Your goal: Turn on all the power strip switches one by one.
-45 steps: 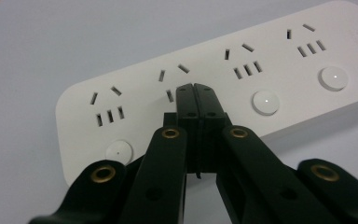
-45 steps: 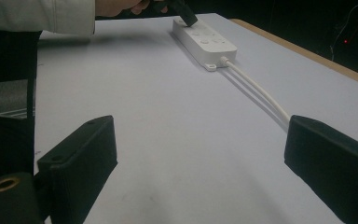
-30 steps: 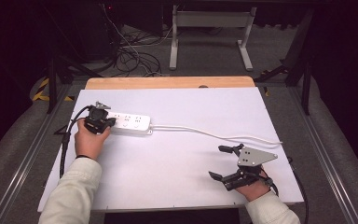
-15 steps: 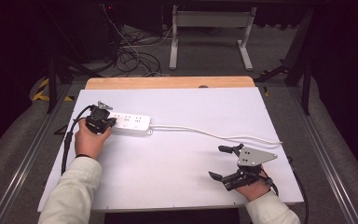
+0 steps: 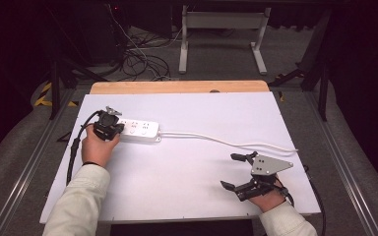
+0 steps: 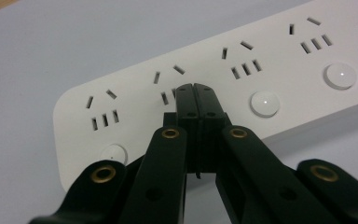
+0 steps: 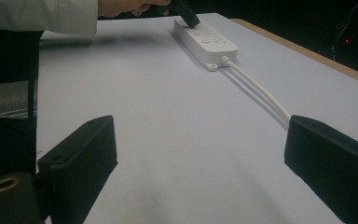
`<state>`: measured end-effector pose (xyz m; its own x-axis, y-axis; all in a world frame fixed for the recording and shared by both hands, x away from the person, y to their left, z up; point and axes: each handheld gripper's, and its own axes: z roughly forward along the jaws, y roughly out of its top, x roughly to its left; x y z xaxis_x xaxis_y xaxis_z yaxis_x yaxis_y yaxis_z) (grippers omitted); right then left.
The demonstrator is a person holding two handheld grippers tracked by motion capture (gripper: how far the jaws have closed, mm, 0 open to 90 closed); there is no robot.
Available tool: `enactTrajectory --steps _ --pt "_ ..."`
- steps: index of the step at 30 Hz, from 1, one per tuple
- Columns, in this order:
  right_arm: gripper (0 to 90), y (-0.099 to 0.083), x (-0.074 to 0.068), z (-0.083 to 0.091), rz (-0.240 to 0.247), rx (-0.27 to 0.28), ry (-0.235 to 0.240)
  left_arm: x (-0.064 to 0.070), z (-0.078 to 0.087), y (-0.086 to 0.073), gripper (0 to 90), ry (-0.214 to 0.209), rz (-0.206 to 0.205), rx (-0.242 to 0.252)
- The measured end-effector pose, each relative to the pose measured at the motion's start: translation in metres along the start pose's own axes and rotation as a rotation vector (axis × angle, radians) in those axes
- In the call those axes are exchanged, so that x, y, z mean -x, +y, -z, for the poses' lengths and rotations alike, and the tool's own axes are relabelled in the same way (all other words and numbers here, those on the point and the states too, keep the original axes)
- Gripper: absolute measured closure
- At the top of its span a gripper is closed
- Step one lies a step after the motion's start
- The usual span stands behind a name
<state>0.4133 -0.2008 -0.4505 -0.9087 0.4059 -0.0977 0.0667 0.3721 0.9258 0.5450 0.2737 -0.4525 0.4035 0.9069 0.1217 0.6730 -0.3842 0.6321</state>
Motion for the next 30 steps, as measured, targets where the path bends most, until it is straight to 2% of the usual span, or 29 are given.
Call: enactTrajectory --steps 5,7,11,15,17,19,23,27,30 --pt "9.3 0.0 -0.001 0.001 -0.002 0.001 -0.001 -0.002 0.0 -0.003 90.0 -0.019 0.023 0.014" --pt "9.3 0.0 0.0 0.001 -0.002 -0.001 -0.003 -0.001 0.0 -0.003 90.0 -0.008 0.015 0.019" --pt "9.3 0.0 -0.001 0.001 -0.001 0.0 -0.002 -0.003 0.001 0.0 90.0 -0.022 0.015 0.001" --pt "9.3 -0.001 0.001 0.0 -0.011 -0.005 -0.005 -0.001 0.008 0.003 90.0 0.0 -0.002 0.042" --pt "9.3 -0.001 0.001 -0.001 -0.011 -0.009 -0.002 -0.004 0.014 0.005 90.0 -0.008 0.006 0.08" --pt "9.3 -0.001 0.001 -0.001 -0.011 -0.009 -0.003 -0.009 0.019 0.007 90.0 0.003 0.005 0.087" --pt "9.3 -0.001 0.001 0.0 -0.011 -0.009 -0.004 -0.022 0.024 0.005 90.0 0.019 0.032 0.068" --pt "9.3 -0.001 0.0 0.0 -0.01 -0.005 -0.003 -0.034 0.021 0.0 90.0 0.024 0.084 0.044" --pt "9.3 -0.001 0.0 0.0 -0.011 -0.005 -0.003 -0.037 0.016 -0.002 90.0 0.036 0.087 0.013"
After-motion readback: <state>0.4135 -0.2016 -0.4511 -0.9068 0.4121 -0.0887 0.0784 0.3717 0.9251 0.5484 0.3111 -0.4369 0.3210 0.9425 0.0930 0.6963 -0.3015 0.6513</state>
